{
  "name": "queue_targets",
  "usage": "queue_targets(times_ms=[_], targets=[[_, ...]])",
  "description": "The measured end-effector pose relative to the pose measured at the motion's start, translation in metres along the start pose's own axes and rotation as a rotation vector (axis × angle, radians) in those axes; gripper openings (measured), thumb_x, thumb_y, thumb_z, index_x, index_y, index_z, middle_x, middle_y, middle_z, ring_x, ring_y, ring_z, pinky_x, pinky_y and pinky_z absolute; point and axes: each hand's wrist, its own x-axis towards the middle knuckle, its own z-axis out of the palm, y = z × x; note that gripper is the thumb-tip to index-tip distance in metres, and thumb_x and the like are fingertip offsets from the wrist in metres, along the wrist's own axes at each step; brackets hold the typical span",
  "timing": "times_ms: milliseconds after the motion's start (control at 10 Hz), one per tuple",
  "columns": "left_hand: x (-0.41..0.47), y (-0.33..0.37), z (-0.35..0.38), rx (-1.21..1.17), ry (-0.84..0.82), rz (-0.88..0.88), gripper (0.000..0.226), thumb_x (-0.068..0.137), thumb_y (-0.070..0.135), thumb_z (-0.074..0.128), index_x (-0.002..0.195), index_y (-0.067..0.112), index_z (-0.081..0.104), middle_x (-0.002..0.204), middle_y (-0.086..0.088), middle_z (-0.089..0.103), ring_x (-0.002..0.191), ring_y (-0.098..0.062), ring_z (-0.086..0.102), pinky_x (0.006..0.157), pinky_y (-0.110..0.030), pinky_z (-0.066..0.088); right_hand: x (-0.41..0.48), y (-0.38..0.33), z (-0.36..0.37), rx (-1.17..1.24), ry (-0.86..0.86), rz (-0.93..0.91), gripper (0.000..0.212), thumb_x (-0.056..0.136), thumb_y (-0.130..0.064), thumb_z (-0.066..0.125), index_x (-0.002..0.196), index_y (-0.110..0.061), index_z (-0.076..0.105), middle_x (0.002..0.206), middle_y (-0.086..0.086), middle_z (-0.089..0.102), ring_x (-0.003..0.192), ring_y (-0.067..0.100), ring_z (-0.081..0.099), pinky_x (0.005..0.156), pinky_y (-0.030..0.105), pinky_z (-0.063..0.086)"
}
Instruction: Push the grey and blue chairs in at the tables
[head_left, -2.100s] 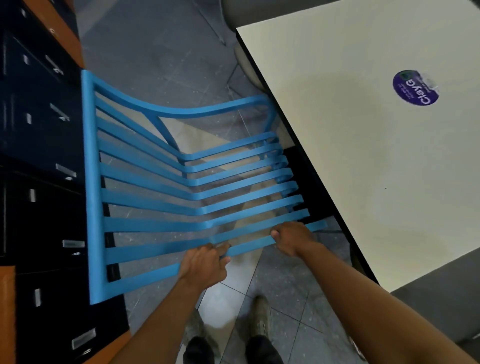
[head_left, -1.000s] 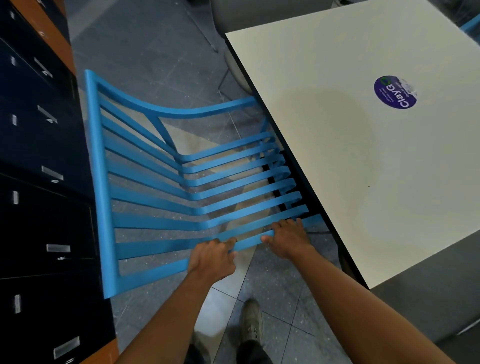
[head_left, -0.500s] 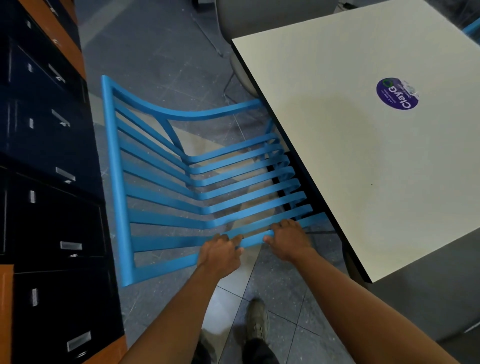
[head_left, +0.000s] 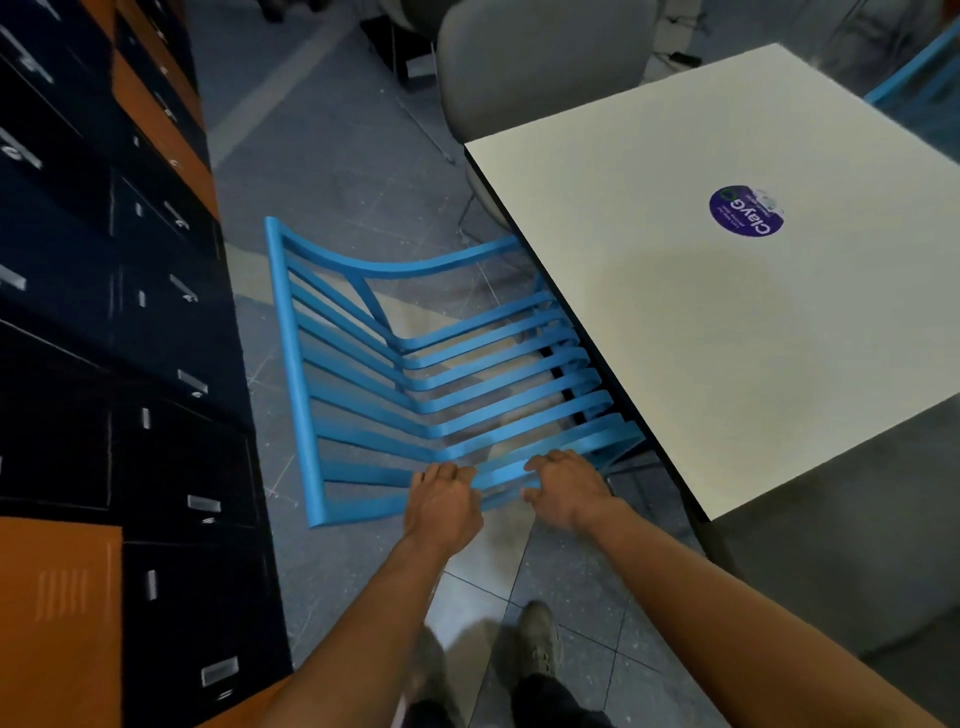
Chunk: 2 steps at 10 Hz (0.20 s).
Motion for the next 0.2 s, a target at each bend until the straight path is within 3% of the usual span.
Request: queue_targets(times_ms=[200], targets=[[-0.03, 0.012, -0.043, -0.058, 0.03, 0.026, 0.047, 0.099, 0.042, 0.046, 0.143, 0.026, 0.052, 0.138, -0.002, 0.056, 0.128, -0.024, 0.046, 0.108, -0.039, 0.03, -0.047, -0.012, -0.024, 0.067, 0.074, 0.016, 0.054, 0.098, -0.049, 0.053, 0.146, -0.024, 0.05, 0.144, 0.009, 0.054, 0.133, 0.028, 0.045, 0.109, 0.038, 0.038]])
